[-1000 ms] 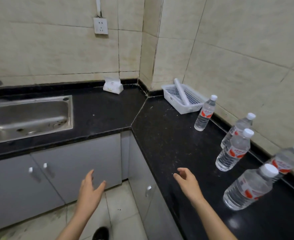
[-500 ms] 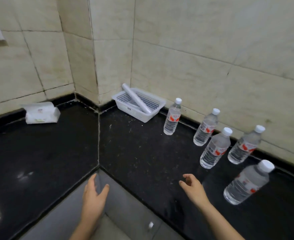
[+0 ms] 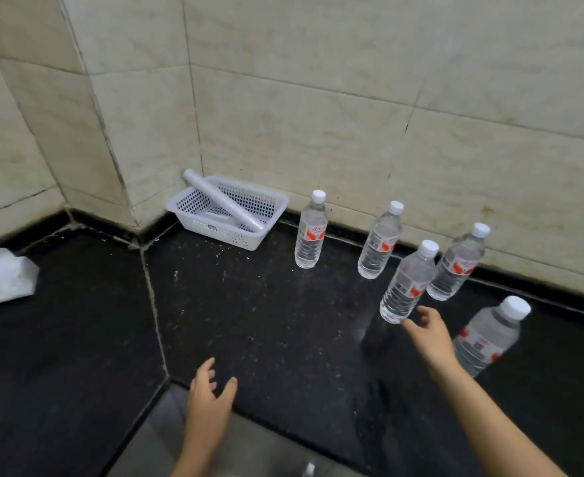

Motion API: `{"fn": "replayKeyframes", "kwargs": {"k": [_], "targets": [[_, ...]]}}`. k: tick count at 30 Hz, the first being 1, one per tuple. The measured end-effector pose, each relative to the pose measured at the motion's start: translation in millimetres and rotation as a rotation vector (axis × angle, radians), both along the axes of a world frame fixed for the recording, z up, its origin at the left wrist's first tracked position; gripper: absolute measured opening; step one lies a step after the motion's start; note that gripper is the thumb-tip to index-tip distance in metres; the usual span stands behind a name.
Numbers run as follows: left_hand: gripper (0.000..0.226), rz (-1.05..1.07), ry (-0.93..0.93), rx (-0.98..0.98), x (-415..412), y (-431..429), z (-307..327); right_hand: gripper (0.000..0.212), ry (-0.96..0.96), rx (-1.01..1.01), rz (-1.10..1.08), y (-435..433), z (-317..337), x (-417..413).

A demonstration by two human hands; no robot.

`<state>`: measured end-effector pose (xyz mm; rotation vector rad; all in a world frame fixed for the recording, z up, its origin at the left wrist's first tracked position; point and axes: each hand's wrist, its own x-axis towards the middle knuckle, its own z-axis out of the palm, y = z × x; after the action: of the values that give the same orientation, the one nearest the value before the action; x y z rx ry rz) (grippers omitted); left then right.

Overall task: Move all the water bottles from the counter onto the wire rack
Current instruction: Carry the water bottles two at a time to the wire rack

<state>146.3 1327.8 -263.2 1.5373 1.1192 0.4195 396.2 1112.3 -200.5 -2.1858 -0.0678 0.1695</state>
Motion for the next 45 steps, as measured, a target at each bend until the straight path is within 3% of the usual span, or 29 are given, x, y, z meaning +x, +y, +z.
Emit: {"fn": "replayKeyframes", "kwargs": {"k": [6,12,19,23,27,30,35,45], "targets": [[0.053,-0.022,0.044,0.081,38,60,22,0.066,-0.028,0.179,-0.254,18,17,63],[0.052,-0.140,0.022,0.168,96,85,35,0.053,0.023,0.243,-0.003,34,28,111],[0.052,-0.324,0.000,0.133,173,98,35,0.041,0.004,0.061,-0.052,33,15,117],[0.065,-0.458,-0.046,0.174,244,121,46,0.041,-0.050,0.187,-0.230,49,10,105],[0.095,-0.598,-0.072,0.309,321,129,61,0.050,-0.043,0.220,-0.373,64,9,97],[0.091,-0.600,-0.089,0.305,358,124,66,0.056,-0.037,0.186,-0.419,67,10,93],[0.065,-0.609,-0.236,0.229,356,118,53,0.056,-0.038,0.125,-0.508,72,10,85],[0.068,-0.887,-0.195,0.134,331,134,55,0.058,0.007,0.010,-0.465,73,19,65]]}}
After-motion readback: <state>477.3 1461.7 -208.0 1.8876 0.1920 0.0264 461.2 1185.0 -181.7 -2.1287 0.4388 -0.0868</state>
